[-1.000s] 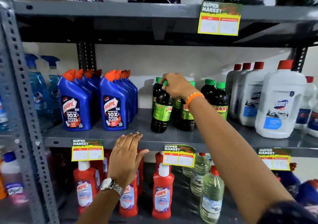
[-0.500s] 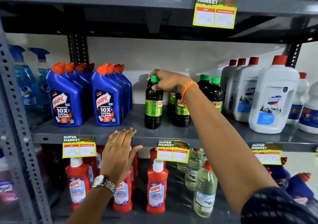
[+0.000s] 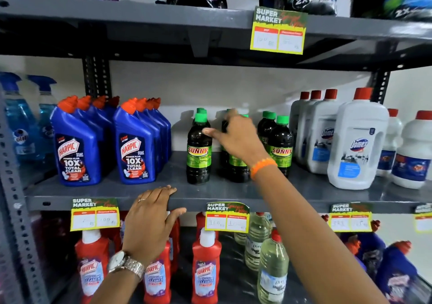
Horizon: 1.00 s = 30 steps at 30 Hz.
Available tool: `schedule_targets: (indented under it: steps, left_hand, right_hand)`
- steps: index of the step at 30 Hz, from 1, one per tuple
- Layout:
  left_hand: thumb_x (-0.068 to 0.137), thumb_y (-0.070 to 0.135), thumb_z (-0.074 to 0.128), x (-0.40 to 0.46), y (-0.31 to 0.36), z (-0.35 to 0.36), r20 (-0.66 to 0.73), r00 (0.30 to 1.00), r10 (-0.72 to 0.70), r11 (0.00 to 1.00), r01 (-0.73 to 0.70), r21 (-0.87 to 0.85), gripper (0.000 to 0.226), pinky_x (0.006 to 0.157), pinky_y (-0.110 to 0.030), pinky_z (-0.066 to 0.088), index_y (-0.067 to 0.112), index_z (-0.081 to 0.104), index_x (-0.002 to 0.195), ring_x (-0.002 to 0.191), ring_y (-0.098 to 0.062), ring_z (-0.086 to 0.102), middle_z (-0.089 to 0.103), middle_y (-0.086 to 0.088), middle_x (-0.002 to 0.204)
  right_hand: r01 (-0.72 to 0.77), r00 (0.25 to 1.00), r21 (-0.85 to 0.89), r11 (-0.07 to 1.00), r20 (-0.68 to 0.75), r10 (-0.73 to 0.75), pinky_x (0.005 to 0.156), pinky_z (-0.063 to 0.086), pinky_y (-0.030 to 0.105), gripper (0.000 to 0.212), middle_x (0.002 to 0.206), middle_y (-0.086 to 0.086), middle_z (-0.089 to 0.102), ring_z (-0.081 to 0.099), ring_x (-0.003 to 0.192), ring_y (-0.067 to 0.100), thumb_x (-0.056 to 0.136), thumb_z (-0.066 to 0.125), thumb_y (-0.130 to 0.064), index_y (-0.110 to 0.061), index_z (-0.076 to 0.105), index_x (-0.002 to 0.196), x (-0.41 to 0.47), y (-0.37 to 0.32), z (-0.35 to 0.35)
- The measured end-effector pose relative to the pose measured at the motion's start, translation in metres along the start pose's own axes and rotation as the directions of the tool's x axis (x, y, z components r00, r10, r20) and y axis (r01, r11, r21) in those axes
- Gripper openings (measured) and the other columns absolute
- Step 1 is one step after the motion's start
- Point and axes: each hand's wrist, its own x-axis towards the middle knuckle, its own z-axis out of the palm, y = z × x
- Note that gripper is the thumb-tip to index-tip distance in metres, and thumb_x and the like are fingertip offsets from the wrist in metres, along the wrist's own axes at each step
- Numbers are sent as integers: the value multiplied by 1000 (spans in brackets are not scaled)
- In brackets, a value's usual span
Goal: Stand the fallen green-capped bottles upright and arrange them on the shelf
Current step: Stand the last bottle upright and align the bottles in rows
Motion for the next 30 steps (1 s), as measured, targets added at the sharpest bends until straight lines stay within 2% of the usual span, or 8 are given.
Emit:
schedule_targets:
  steps: [2,4,8,12,16,22,25,30]
  left_hand:
    - [87,79,32,16,6,-9,44,997,-71,995,74,-69,76,94,-39,51,23,64,127,111,-20,65,71,3,121]
    - [82,79,44,42,10,-13,118,984,-136,973,155,-170,80,93,-38,50,21,56,136,112,-20,65,69,2,126]
    - [78,54,74,94,23,-7,348,922,-173,899,292,-327,86,103,-39,47,10,43,144,126,-27,57,57,-12,142]
    - [72,42,84,110,27,9,410,901,-145,846,327,-421,66,94,-29,45,15,57,127,115,-23,62,66,-8,130]
    - [74,34,84,110,23,15,365,918,-155,832,321,-454,60,101,-38,49,15,60,126,114,-23,64,68,-8,128]
    - [77,33,82,105,12,17,370,923,-107,822,291,-489,60,100,-33,48,15,59,130,110,-17,64,69,-4,127]
    - [76,33,83,102,9,18,360,928,-97,809,284,-514,61,101,-34,49,17,59,130,107,-15,64,69,-2,125]
    - [74,35,83,104,9,16,337,937,-91,817,264,-514,64,103,-42,50,14,60,130,108,-17,66,71,-3,123]
  right_hand:
    - [-93,981,63,994,-167,103,77,49,32,69,93,6,66,66,94,27,70,80,-58,-8,57,111,-27,33,-10]
    - [-205,958,95,974,-185,220,75,43,30,71,97,6,63,63,96,27,63,87,-51,-6,57,108,-48,59,-10]
    - [-384,922,100,918,93,375,94,44,32,99,128,15,57,55,122,32,58,93,-46,-1,42,130,-58,80,11]
    - [-443,887,185,877,230,399,93,47,33,86,129,15,59,57,120,31,63,92,-38,-3,41,124,-51,85,30]
    - [-443,888,230,867,245,388,93,45,30,77,129,13,62,58,118,28,68,90,-29,-5,46,126,-48,92,35]
    - [-387,904,236,891,287,317,90,46,29,63,113,2,68,62,111,23,65,91,-28,-15,55,114,-57,99,26]
    - [-346,924,241,907,255,285,97,50,33,67,117,5,71,64,110,22,63,92,-32,-13,60,118,-64,100,23]
    - [-316,939,225,922,210,271,93,50,31,69,118,5,71,64,110,22,63,92,-35,-12,60,120,-64,98,21]
